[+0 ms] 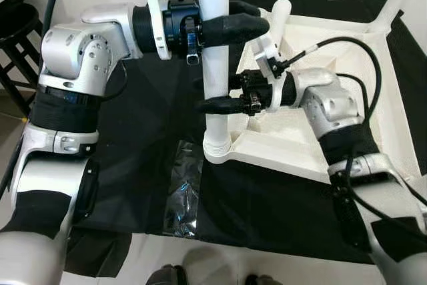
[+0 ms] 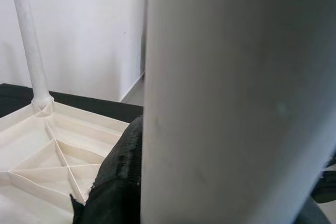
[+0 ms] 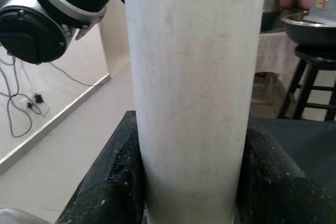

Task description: Building children table

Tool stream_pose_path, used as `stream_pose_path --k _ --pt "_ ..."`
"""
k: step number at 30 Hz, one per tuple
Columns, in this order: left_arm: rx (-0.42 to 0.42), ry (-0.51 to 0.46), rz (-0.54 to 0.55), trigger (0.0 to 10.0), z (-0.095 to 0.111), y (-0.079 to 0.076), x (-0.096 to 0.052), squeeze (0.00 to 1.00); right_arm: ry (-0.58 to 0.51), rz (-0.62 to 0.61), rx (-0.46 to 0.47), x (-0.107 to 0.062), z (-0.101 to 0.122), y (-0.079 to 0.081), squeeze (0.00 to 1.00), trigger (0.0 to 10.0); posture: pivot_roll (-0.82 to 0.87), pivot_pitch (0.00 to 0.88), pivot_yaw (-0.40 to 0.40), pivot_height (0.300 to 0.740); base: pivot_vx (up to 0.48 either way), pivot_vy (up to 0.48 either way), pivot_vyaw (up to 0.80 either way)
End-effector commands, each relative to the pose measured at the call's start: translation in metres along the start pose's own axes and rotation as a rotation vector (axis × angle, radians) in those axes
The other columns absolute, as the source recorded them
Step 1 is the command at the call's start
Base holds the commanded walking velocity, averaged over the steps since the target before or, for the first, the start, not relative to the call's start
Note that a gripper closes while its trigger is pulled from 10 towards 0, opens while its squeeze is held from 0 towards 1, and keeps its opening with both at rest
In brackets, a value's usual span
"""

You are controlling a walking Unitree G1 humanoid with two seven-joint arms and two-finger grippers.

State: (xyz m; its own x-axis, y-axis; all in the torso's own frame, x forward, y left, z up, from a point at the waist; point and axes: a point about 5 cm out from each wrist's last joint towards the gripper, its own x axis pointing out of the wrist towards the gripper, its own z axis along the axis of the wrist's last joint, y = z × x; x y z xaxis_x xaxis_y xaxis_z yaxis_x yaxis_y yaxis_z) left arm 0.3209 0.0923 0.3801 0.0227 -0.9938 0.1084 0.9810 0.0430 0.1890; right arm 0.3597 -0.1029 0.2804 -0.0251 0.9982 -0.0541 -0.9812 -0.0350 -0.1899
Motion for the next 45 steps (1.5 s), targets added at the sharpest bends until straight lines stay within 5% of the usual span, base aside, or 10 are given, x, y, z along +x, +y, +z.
stream_pose_path --k 1,6,9,17,18,24,39,41,44,45 --pt "-0.072 0.045 -0.094 0.0 -0.012 -0.007 0.003 0.0 0.023 0.001 0.023 -0.003 -0.008 -0.001 0.0 0.0 0.13 0.18 0.019 0.74 0.0 0.0 0.0" --pt "-0.056 0.042 -0.108 0.0 -0.011 -0.009 0.004 0.0 0.018 -0.011 0.025 -0.006 -0.011 -0.003 0.0 0.0 0.13 0.176 0.024 0.74 0.0 0.0 0.0" --pt "-0.052 0.035 -0.105 10.0 -0.011 -0.008 0.005 1.0 0.011 -0.048 0.016 -0.009 -0.016 -0.002 0.0 0.0 0.12 0.173 0.029 0.74 0.0 0.0 0.0" --pt "-0.039 0.021 -0.034 10.0 -0.009 0.001 0.005 1.0 0.016 -0.251 -0.012 -0.014 -0.035 0.004 0.0 0.0 0.11 0.172 0.024 0.74 0.0 0.0 0.0" --pt "-0.035 0.022 -0.02 10.0 -0.009 0.003 0.004 0.0 0.024 -0.329 -0.002 -0.011 -0.045 0.011 0.0 0.0 0.11 0.172 0.017 0.74 0.0 0.0 0.0" --pt "-0.042 -0.001 0.056 10.0 -0.003 0.008 -0.005 0.0 0.148 -1.138 0.313 0.037 -0.117 0.087 0.0 0.0 0.13 0.179 0.002 0.74 0.0 0.0 0.0" --pt "-0.066 0.049 0.047 10.0 -0.013 -0.004 -0.021 0.0 0.061 -1.149 0.182 0.051 -0.1 0.055 0.0 0.2 0.12 0.169 0.015 0.74 0.0 0.0 0.0" --pt "-0.084 0.063 0.066 10.0 -0.019 -0.008 -0.036 0.0 0.051 -1.157 0.171 0.047 -0.095 0.054 0.0 10.0 0.12 0.171 0.017 0.74 0.0 0.0 0.0" --pt "-0.109 0.06 0.116 10.0 -0.023 -0.01 -0.052 0.0 0.014 -1.114 0.149 0.043 -0.086 0.052 0.0 10.0 0.11 0.172 0.014 0.74 0.0 0.0 0.0" --pt "-0.118 0.059 0.149 10.0 -0.025 -0.012 -0.062 0.0 -0.027 -1.084 0.152 0.04 -0.081 0.051 1.0 10.0 0.11 0.172 0.013 0.74 0.0 0.0 0.0"
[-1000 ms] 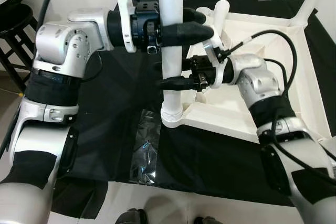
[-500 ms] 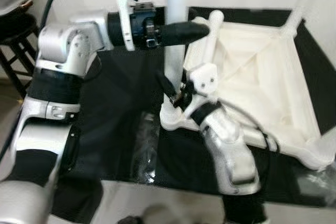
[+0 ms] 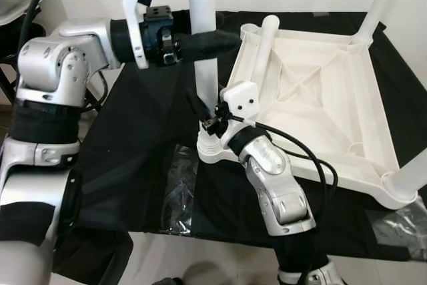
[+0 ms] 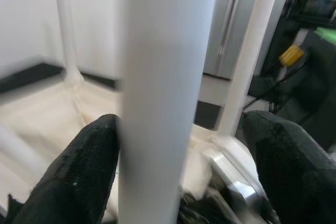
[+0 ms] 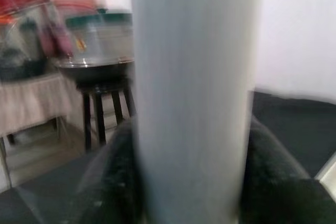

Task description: Building children table

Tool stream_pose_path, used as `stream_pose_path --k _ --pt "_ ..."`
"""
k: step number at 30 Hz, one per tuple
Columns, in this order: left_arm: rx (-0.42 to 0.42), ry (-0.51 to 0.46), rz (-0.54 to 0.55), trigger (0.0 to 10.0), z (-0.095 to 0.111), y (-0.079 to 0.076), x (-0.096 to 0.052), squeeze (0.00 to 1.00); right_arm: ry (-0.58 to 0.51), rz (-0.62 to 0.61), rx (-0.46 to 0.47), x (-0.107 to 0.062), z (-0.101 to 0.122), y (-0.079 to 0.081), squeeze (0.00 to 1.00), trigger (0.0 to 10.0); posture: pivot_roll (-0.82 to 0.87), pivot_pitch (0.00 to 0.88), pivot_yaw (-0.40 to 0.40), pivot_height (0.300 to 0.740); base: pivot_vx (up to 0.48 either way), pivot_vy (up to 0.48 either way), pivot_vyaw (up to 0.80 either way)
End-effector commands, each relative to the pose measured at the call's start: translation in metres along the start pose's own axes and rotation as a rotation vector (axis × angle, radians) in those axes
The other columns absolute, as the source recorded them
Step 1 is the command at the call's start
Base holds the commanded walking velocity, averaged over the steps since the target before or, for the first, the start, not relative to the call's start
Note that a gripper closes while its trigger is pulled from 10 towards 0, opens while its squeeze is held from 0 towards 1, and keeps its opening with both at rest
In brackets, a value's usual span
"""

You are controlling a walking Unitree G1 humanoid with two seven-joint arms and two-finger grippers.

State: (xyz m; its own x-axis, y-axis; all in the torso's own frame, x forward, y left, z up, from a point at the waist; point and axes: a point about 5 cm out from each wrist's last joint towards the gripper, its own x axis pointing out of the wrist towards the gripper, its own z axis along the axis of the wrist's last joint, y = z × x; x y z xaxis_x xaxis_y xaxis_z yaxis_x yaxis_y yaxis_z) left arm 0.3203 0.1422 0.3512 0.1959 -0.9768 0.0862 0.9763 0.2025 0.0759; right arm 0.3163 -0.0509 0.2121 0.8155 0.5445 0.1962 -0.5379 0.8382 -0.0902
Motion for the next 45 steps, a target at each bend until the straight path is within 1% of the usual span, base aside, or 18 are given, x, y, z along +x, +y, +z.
stream_pose_path --k 1,3,4,10,11,12,15,16,19,22,23,26,27,30,31,34,35,45 --pt "-0.019 0.017 -0.021 10.0 -0.003 -0.006 -0.01 0.0 0.11 -0.062 0.082 -0.008 -0.023 -0.017 1.0 10.0 0.11 0.172 0.013 0.74 0.0 0.0 0.0" --pt "-0.037 0.009 0.008 10.0 -0.006 -0.007 -0.022 0.0 0.094 -0.06 0.092 -0.01 -0.015 -0.014 1.0 10.0 0.11 0.173 0.01 0.74 0.0 0.0 0.0" --pt "-0.063 -0.007 0.044 10.0 -0.009 -0.012 -0.042 0.0 0.052 0.0 0.119 -0.013 -0.001 -0.011 1.0 10.0 0.12 0.171 0.006 0.74 0.0 0.0 0.0" --pt "-0.103 -0.018 0.039 10.0 -0.008 -0.022 -0.061 0.0 -0.012 0.128 0.089 -0.012 0.012 -0.021 1.0 10.0 0.12 0.17 0.004 0.74 0.0 0.0 0.0" --pt "-0.105 0.003 0.08 10.0 -0.013 -0.023 -0.072 0.0 -0.022 0.231 0.065 -0.01 0.016 -0.029 0.39 10.0 0.13 0.168 0.001 0.74 0.0 0.0 0.0" --pt "-0.114 0.027 0.135 10.0 -0.023 -0.025 -0.082 0.0 -0.024 0.359 0.04 -0.009 0.02 -0.036 0.0 10.0 0.13 0.17 -0.004 0.74 0.0 0.0 0.0" --pt "-0.119 0.045 0.173 10.0 -0.03 -0.027 -0.088 0.0 -0.025 0.44 0.026 -0.009 0.022 -0.042 0.0 10.0 0.13 0.17 -0.004 0.74 0.0 0.0 0.0" --pt "-0.125 0.072 0.225 10.0 -0.042 -0.03 -0.095 0.0 -0.008 0.578 0.011 -0.01 0.024 -0.046 0.0 10.0 0.14 0.169 -0.011 0.74 0.0 0.0 0.0" --pt "-0.125 0.072 0.225 10.0 -0.042 -0.03 -0.095 0.0 -0.008 0.578 0.011 -0.01 0.024 -0.046 0.0 10.0 0.14 0.169 -0.011 0.74 0.0 0.0 0.0" --pt "-0.131 0.142 0.337 10.0 -0.077 -0.041 -0.1 0.0 0.046 0.767 0.029 -0.005 0.026 -0.051 0.0 10.0 0.16 0.172 -0.028 0.74 0.0 0.0 0.0" --pt "-0.135 0.173 0.399 10.0 -0.098 -0.05 -0.099 0.0 0.072 0.832 0.054 0.0 0.027 -0.054 0.0 8.2 0.16 0.173 -0.029 0.74 0.0 0.0 0.0" --pt "-0.136 0.205 0.434 10.0 -0.115 -0.06 -0.096 0.0 0.088 0.855 0.067 0.006 0.028 -0.057 0.0 8.2 0.17 0.175 -0.03 0.74 0.0 0.0 0.0" --pt "-0.144 0.246 0.471 10.0 -0.144 -0.085 -0.086 0.0 0.116 0.914 0.096 0.013 0.028 -0.062 0.0 0.0 0.17 0.182 -0.034 0.74 0.0 0.0 0.0" --pt "-0.132 0.271 0.485 10.0 -0.158 -0.101 -0.079 0.0 0.135 0.941 0.103 0.013 0.027 -0.066 0.0 0.0 0.17 0.186 -0.038 0.74 0.0 0.0 0.0" --pt "-0.138 0.256 0.484 4.9 -0.161 -0.11 -0.075 0.0 0.144 0.949 0.1 0.013 0.026 -0.068 0.0 0.0 0.17 0.187 -0.038 0.74 0.0 0.0 0.0" --pt "-0.144 0.243 0.484 4.9 -0.162 -0.116 -0.072 0.0 0.149 0.957 0.096 0.012 0.026 -0.07 0.0 0.0 0.17 0.189 -0.037 0.74 0.0 0.0 0.0" --pt "-0.141 0.239 0.491 0.0 -0.165 -0.124 -0.07 0.0 0.157 0.946 0.1 0.008 0.022 -0.073 0.0 0.0 0.16 0.199 -0.039 0.74 0.0 0.0 0.0" --pt "-0.113 0.219 0.501 0.0 -0.17 -0.14 -0.063 0.0 0.171 0.835 0.099 -0.01 0.007 -0.081 0.0 0.0 0.14 0.215 -0.035 0.74 0.0 0.0 0.0"
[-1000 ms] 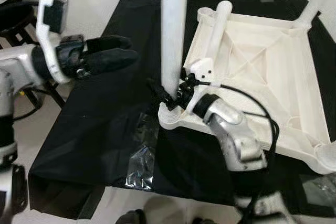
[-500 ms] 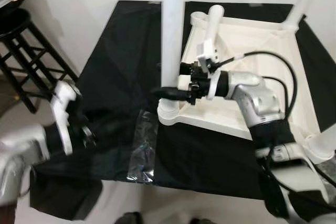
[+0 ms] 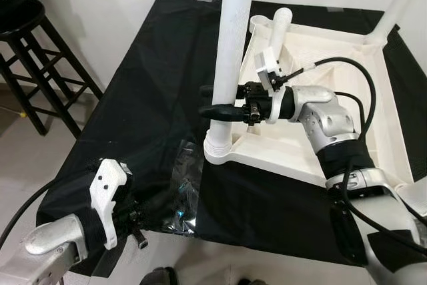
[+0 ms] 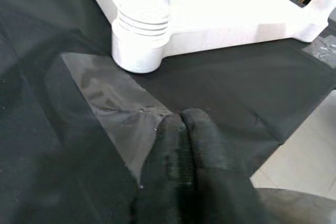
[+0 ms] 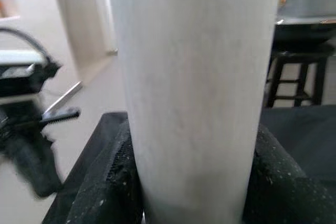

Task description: Building children table

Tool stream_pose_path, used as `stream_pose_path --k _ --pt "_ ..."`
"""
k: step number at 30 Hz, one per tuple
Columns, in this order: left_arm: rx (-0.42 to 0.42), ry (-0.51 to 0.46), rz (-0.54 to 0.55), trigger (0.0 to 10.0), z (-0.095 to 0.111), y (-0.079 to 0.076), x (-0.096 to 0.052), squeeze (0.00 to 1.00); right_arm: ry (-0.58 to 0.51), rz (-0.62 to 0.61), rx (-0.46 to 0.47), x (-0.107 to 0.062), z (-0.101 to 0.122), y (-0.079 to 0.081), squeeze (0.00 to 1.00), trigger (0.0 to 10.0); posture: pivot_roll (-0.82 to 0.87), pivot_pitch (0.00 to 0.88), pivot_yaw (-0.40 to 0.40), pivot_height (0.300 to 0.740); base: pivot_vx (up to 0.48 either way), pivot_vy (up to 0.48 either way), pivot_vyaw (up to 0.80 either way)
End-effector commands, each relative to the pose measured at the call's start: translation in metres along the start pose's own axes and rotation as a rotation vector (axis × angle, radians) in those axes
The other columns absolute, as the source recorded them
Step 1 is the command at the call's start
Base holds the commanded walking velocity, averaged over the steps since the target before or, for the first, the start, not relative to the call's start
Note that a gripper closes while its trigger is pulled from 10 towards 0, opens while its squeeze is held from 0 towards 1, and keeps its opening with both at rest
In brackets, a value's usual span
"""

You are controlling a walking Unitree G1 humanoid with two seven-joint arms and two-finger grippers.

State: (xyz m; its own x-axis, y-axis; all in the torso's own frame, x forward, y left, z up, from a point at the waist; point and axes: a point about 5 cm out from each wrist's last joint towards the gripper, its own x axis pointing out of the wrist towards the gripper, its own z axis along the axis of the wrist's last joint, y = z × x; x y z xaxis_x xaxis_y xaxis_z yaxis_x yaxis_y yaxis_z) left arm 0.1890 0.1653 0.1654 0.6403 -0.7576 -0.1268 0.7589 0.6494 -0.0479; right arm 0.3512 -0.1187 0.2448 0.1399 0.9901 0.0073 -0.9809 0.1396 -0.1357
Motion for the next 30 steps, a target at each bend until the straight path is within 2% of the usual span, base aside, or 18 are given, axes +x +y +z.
stream_pose_path --k 1,2,3,4,6,8,9,13,14,17,19,20,23,24,25,27,28,30 --pt "0.036 -0.019 0.015 0.0 0.001 -0.006 0.001 0.0 0.091 -0.117 0.118 -0.007 -0.035 0.017 0.0 0.0 0.13 0.225 -0.04 0.74 0.0 0.0 0.0" --pt "0.059 -0.03 0.029 0.0 0.002 -0.009 0.0 0.0 0.216 -0.413 0.143 0.003 -0.061 0.035 0.0 0.0 0.14 0.235 -0.056 0.74 0.0 0.0 0.0" --pt "0.059 -0.03 0.029 0.0 0.002 -0.009 0.0 0.0 0.216 -0.413 0.143 0.003 -0.061 0.035 0.0 0.0 0.14 0.235 -0.056 0.74 0.0 0.0 0.0" --pt "0.081 -0.034 0.036 0.0 0.004 -0.011 -0.001 0.0 0.277 -0.711 0.181 0.006 -0.08 0.065 0.0 0.0 0.15 0.242 -0.06 0.74 0.0 0.0 0.0" --pt "0.081 -0.034 0.036 0.0 0.004 -0.011 -0.001 0.0 0.277 -0.711 0.181 0.006 -0.08 0.065 0.0 0.0 0.15 0.242 -0.06 0.74 0.0 0.0 0.0" --pt "0.096 -0.036 0.041 1.6 0.005 -0.011 -0.002 0.0 0.295 -0.896 0.17 0.006 -0.086 0.087 0.0 0.0 0.15 0.251 -0.036 0.74 0.0 0.0 0.0" --pt "0.116 -0.033 0.037 10.0 0.005 -0.013 -0.002 0.0 0.278 -1.009 0.157 0.005 -0.086 0.091 0.0 0.0 0.14 0.23 -0.021 0.74 0.0 0.0 0.0" --pt "0.132 -0.033 0.01 10.0 0.005 -0.015 -0.003 0.0 0.232 -1.01 0.114 0.013 -0.081 0.077 0.0 0.0 0.13 0.232 -0.025 0.74 0.0 0.0 0.0" --pt "0.136 -0.033 -0.003 10.0 0.005 -0.015 -0.003 0.0 0.252 -0.997 0.112 0.014 -0.082 0.075 0.0 10.0 0.13 0.232 -0.024 0.74 0.0 0.0 0.0" --pt "0.142 -0.033 -0.011 10.0 0.005 -0.015 -0.004 0.0 0.245 -0.972 0.121 0.014 -0.08 0.074 0.0 10.0 0.13 0.23 -0.021 0.74 0.0 0.0 0.0" --pt "0.158 -0.029 -0.017 10.0 0.005 -0.015 -0.006 0.0 0.213 -0.906 0.132 0.017 -0.075 0.071 0.15 10.0 0.13 0.229 -0.019 0.74 0.0 0.0 0.0" --pt "0.177 -0.032 -0.008 10.0 0.008 -0.01 -0.008 0.0 0.146 -0.748 0.149 0.021 -0.064 0.066 1.0 10.0 0.13 0.229 -0.017 0.74 0.0 0.0 0.0" --pt "0.177 -0.032 -0.008 10.0 0.008 -0.01 -0.008 0.0 0.146 -0.748 0.149 0.021 -0.064 0.066 1.0 10.0 0.13 0.229 -0.017 0.74 0.0 0.0 0.0" --pt "0.191 -0.03 -0.009 10.0 0.01 -0.005 -0.009 0.0 0.074 -0.583 0.161 0.025 -0.049 0.066 1.0 10.0 0.13 0.23 -0.018 0.74 0.0 0.0 0.0" --pt "0.183 -0.032 -0.027 10.0 0.01 -0.004 -0.009 0.0 0.032 -0.414 0.121 0.022 -0.034 0.06 0.52 10.0 0.13 0.233 -0.013 0.74 0.0 0.0 0.0" --pt "0.183 -0.032 -0.027 10.0 0.01 -0.004 -0.009 0.0 0.032 -0.414 0.121 0.022 -0.034 0.06 0.52 10.0 0.13 0.233 -0.013 0.74 0.0 0.0 0.0" --pt "0.173 -0.033 -0.04 10.0 0.01 -0.004 -0.009 0.0 0.014 -0.316 0.089 0.018 -0.024 0.056 0.0 10.0 0.13 0.232 -0.013 0.74 0.0 0.0 0.0" --pt "0.149 -0.044 -0.046 10.0 0.01 -0.006 -0.009 0.0 0.011 -0.163 0.063 0.014 -0.016 0.041 0.0 10.0 0.15 0.243 -0.022 0.74 0.0 0.0 0.0"
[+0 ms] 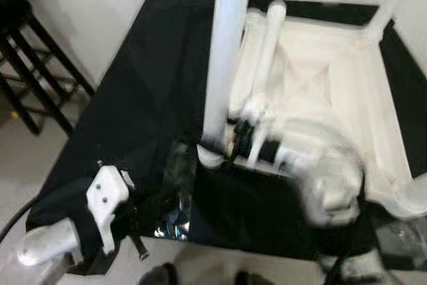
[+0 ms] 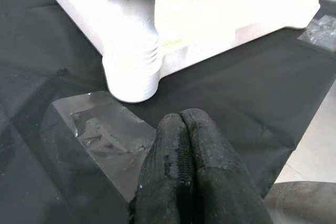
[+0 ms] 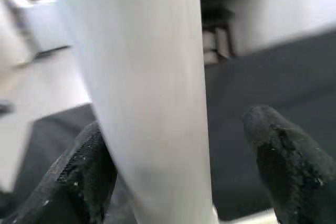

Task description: Building children table

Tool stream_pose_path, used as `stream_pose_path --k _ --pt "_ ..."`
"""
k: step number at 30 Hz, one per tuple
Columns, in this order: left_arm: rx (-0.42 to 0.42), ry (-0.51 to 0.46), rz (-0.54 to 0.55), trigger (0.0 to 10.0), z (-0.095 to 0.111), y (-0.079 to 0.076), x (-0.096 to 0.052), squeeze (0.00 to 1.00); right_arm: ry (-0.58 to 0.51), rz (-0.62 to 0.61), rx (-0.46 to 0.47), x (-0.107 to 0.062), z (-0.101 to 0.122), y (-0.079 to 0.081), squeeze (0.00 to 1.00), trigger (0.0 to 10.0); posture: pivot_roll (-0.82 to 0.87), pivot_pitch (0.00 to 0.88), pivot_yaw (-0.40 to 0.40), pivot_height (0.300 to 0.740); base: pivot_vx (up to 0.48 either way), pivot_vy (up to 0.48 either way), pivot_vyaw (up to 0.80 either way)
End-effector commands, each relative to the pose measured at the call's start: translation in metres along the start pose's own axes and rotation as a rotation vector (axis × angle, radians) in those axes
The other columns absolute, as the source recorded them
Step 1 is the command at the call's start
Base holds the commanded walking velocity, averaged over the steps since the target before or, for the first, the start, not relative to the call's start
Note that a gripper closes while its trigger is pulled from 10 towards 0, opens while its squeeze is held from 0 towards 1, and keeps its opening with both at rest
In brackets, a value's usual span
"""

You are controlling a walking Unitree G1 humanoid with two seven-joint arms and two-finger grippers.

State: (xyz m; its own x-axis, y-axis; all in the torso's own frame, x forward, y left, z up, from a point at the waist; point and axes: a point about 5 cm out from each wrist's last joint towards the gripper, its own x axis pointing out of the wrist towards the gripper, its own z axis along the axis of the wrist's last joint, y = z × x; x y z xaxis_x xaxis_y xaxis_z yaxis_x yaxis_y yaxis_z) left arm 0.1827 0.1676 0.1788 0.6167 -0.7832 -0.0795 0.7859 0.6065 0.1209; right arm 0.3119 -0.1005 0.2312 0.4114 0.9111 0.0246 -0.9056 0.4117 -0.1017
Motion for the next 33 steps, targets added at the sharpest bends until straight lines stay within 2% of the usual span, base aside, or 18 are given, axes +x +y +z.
stream_pose_path --k 1,7,9,10,13,14,20,25,27,28,29,30,31,32,33 --pt "-0.031 0.0 -0.008 10.0 -0.002 -0.003 -0.001 0.0 -0.003 0.164 0.046 0.006 -0.006 -0.008 0.0 10.0 0.15 0.246 -0.027 0.74 0.0 0.0 0.0" --pt "-0.046 -0.011 0.003 10.0 0.0 -0.007 -0.001 0.0 -0.003 0.284 0.064 0.016 0.001 -0.019 0.0 10.0 0.18 0.258 -0.037 0.74 0.0 0.0 0.0" --pt "-0.046 -0.011 0.003 10.0 0.0 -0.007 -0.001 0.0 -0.003 0.284 0.064 0.016 0.001 -0.019 0.0 10.0 0.18 0.258 -0.037 0.74 0.0 0.0 0.0" --pt "-0.057 -0.017 -0.004 10.0 0.0 -0.009 -0.001 0.0 -0.012 0.376 0.103 0.022 0.009 -0.024 0.0 4.8 0.18 0.267 -0.042 0.74 0.0 0.0 0.0" --pt "-0.061 -0.019 -0.007 10.0 0.001 -0.009 -0.001 0.0 -0.015 0.4 0.116 0.023 0.011 -0.025 0.0 4.8 0.18 0.267 -0.042 0.74 0.0 0.0 0.0" --pt "-0.071 -0.021 -0.017 10.0 0.001 -0.009 -0.001 0.0 -0.004 0.435 0.124 0.023 0.013 -0.027 0.0 0.0 0.17 0.271 -0.043 0.74 0.0 0.0 0.0" --pt "-0.085 -0.025 -0.031 10.0 0.002 -0.01 -0.001 0.0 0.022 0.463 0.126 0.021 0.014 -0.032 0.0 0.0 0.17 0.278 -0.044 0.74 0.0 0.0 0.0" --pt "-0.106 -0.032 -0.051 10.0 0.003 -0.012 -0.001 0.0 0.065 0.4 0.076 0.006 0.009 -0.042 0.0 0.0 0.14 0.284 -0.048 0.74 0.0 0.0 0.0" --pt "-0.108 -0.033 -0.051 10.0 0.003 -0.013 -0.001 0.0 0.11 0.274 0.036 -0.002 -0.003 -0.041 0.0 0.0 0.13 0.287 -0.055 0.74 0.0 0.0 0.0" --pt "-0.109 -0.032 -0.05 10.0 0.003 -0.013 -0.001 0.0 0.153 0.164 0.028 -0.004 -0.014 -0.036 0.0 0.0 0.12 0.29 -0.068 0.74 0.0 0.0 0.0" --pt "-0.109 -0.032 -0.05 10.0 0.003 -0.013 -0.001 0.0 0.153 0.164 0.028 -0.004 -0.014 -0.036 0.0 0.0 0.12 0.29 -0.068 0.74 0.0 0.0 0.0" --pt "-0.109 -0.032 -0.049 10.0 0.003 -0.013 -0.001 0.0 0.185 0.013 0.052 -0.003 -0.027 -0.026 0.0 0.0 0.11 0.29 -0.071 0.74 0.0 0.0 0.0" --pt "-0.109 -0.032 -0.049 10.0 0.003 -0.013 -0.001 0.0 0.185 0.013 0.052 -0.003 -0.027 -0.026 0.0 0.0 0.11 0.29 -0.071 0.74 0.0 0.0 0.0" --pt "-0.108 -0.03 -0.046 10.0 0.002 -0.012 -0.002 0.0 0.155 -0.31 0.074 0.005 -0.042 -0.01 0.0 0.0 0.1 0.291 -0.064 0.74 0.0 0.0 0.0" --pt "-0.108 -0.03 -0.046 10.0 0.002 -0.012 -0.002 0.0 0.155 -0.31 0.074 0.005 -0.042 -0.01 0.0 0.0 0.1 0.291 -0.064 0.74 0.0 0.0 0.0"
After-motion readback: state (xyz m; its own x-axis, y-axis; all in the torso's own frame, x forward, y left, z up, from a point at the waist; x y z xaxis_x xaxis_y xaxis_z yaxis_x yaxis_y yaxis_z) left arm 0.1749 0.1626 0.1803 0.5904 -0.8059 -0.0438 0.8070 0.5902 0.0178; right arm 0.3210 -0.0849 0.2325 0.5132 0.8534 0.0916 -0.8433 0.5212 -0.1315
